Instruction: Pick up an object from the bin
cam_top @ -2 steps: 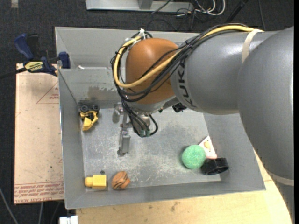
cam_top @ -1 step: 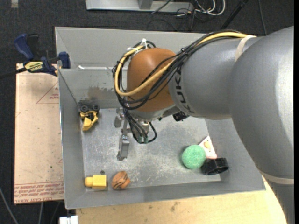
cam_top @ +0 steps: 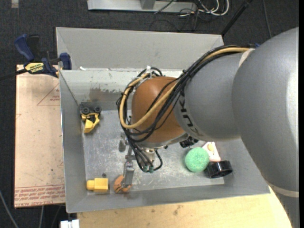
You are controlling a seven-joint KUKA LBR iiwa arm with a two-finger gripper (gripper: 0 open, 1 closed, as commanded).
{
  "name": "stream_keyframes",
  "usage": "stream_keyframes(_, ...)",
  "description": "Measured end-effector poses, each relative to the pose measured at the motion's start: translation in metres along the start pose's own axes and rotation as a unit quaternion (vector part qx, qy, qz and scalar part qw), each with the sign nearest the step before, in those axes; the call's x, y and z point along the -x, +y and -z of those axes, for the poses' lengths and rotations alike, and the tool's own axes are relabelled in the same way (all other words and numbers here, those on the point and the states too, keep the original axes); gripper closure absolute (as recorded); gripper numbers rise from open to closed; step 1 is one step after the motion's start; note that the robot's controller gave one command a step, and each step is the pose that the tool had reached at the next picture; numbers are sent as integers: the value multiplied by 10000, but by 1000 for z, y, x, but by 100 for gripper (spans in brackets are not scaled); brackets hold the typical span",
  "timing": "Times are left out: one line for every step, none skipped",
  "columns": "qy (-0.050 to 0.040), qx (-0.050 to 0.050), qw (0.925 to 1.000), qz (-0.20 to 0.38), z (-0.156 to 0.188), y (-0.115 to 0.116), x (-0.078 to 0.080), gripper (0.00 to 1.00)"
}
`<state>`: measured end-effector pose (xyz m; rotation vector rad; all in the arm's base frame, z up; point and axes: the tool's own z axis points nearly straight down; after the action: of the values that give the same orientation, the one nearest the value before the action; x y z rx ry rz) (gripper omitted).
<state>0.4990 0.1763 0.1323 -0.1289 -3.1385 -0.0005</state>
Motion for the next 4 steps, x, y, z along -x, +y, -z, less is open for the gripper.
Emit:
stream_keyframes(16, 5, 9968, 798, -32, 6, -3, 0)
stream_keyframes(-13, 2, 9968, 805, -52, 20, 10, 0)
stream_keyframes(6, 2, 9995, 330, -57, 25, -3, 0)
stream_keyframes(-4, 9, 9966, 824, -57, 24, -4, 0)
